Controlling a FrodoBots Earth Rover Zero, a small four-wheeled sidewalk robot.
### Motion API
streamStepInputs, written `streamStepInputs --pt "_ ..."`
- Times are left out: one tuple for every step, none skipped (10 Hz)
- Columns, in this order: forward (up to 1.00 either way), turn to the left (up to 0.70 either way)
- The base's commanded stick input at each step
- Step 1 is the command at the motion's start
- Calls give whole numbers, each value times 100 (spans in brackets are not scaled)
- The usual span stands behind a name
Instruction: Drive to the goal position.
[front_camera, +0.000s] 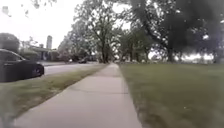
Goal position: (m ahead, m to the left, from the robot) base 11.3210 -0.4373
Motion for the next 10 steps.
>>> streamStepInputs --pt "100 0" --pt "100 0" --pt "100 0" --pt "100 0" --pt "100 0" --pt "100 0" --pt "100 0" --pt "100 0" --pt "100 0" --pt "100 0"
